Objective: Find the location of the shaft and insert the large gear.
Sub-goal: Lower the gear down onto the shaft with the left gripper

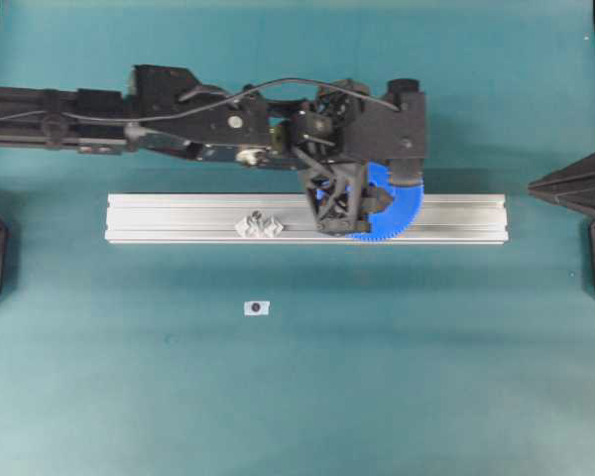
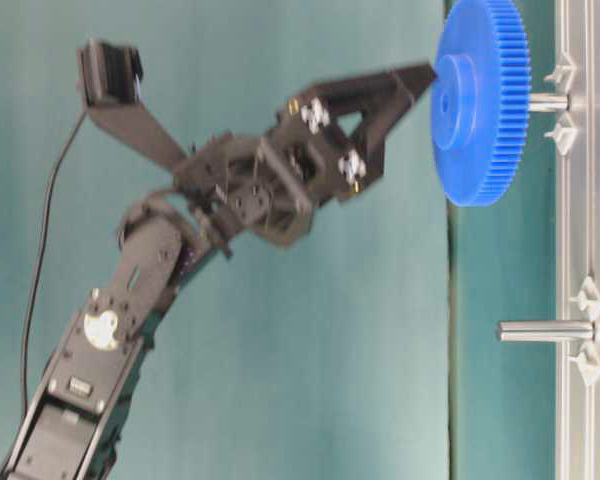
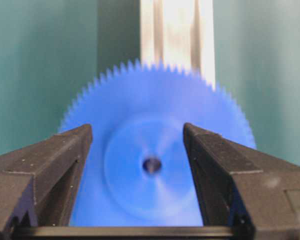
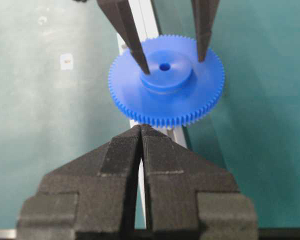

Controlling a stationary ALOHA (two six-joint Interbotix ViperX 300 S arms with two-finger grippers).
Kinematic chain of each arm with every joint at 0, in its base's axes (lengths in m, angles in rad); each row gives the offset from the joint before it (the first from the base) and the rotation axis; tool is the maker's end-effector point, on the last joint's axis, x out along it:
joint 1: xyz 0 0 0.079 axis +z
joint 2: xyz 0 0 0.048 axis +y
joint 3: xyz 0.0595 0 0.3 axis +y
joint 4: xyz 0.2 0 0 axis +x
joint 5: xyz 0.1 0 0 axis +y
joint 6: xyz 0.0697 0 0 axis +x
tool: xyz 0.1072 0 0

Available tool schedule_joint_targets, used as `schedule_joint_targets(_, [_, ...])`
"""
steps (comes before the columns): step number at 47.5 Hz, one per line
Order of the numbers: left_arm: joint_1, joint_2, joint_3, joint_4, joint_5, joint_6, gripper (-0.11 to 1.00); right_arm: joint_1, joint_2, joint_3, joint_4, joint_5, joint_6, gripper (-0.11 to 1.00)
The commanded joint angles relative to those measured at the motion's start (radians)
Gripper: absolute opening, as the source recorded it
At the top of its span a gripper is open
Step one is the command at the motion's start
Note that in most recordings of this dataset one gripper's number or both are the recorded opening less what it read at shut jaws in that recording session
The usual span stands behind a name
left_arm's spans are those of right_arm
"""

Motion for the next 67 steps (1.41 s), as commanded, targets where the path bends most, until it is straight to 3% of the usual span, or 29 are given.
schedule_joint_targets(1, [0.002,-0.012,-0.035,0.003,0.002,-0.002,0.73,-0.003,0.006,-0.008,0.0,-0.011,0.008,0.07])
schedule_joint_targets(28, [0.023,0.008,0.018,0.003,-0.012,-0.012,0.72,-0.005,0.008,-0.005,-0.002,-0.017,0.008,0.07])
schedule_joint_targets(48, [0.015,-0.092,0.094,0.003,0.038,-0.031,0.72,-0.005,0.008,-0.005,0.0,-0.017,0.008,0.07])
schedule_joint_targets(67, [-0.002,-0.086,0.084,0.003,0.018,-0.04,0.72,-0.006,0.008,-0.005,-0.002,-0.023,0.008,0.07])
